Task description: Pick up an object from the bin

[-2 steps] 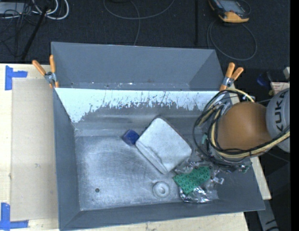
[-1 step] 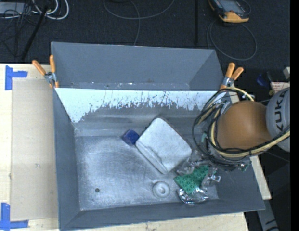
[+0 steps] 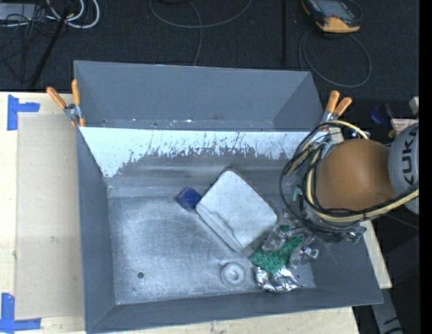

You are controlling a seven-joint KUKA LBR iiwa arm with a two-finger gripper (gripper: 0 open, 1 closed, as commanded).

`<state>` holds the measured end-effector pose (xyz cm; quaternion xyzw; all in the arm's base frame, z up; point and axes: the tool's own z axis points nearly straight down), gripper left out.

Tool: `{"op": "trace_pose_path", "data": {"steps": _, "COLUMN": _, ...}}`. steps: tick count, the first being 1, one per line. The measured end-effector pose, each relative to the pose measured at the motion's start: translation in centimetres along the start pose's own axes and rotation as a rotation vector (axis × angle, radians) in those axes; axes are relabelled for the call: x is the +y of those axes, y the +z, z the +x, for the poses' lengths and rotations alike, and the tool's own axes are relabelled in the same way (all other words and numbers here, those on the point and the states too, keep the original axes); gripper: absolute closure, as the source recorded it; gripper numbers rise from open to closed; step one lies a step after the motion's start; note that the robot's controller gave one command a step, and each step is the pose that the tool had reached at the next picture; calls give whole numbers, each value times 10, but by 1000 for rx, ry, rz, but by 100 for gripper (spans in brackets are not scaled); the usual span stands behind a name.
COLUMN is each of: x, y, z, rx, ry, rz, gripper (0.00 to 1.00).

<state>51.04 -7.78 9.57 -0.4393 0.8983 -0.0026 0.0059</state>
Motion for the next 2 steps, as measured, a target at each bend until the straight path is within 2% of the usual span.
{"op": "trace_pose_path", "data": {"steps": 1, "x": 0, "y": -17, "z": -2, "rx": 7, "ry": 2, "rz": -9, "gripper": 100}}
{"op": "trace_pose_path", "data": {"steps": 2, "x": -2, "y": -92, "z": -4, "rx": 4, "ry": 5, "rz": -4, "gripper": 100}}
